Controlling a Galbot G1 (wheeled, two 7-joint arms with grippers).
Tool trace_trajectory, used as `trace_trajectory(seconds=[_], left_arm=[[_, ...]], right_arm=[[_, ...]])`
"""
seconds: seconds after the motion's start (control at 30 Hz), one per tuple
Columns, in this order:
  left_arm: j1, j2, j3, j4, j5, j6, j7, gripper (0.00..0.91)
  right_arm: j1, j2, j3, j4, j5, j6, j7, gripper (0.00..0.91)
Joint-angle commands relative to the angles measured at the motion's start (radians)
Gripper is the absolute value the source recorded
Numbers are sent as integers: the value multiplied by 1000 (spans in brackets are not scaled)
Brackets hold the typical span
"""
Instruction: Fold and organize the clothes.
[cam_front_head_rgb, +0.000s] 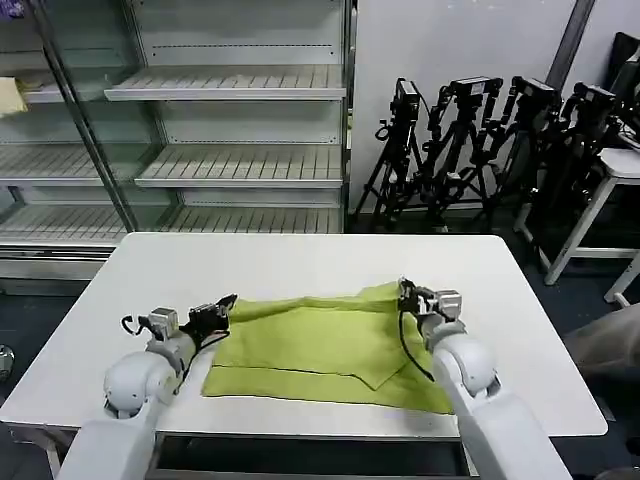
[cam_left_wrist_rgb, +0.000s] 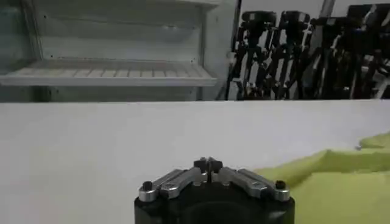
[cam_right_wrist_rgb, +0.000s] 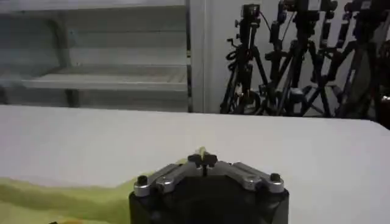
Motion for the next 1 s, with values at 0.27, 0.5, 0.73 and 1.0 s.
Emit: trace_trajectory(seconds=[0.27,0.5,0.73,1.0], left_arm=[[156,-6,-44,-138,9,-1,1,20],[164,-11,-54,-130,24,-4,2,20],[165,-9,-65,-120,23,-6,7,20],[168,0,-68,-118,21,-7,22,20]], right_arm=[[-266,-45,65,241,-28,7,-2,0],[-273,-49,76,234,-44,9,-4,0],[-269,-51,81,231,-59,5,-1,0],[-281,-53,96,240,-65,0,3,0]])
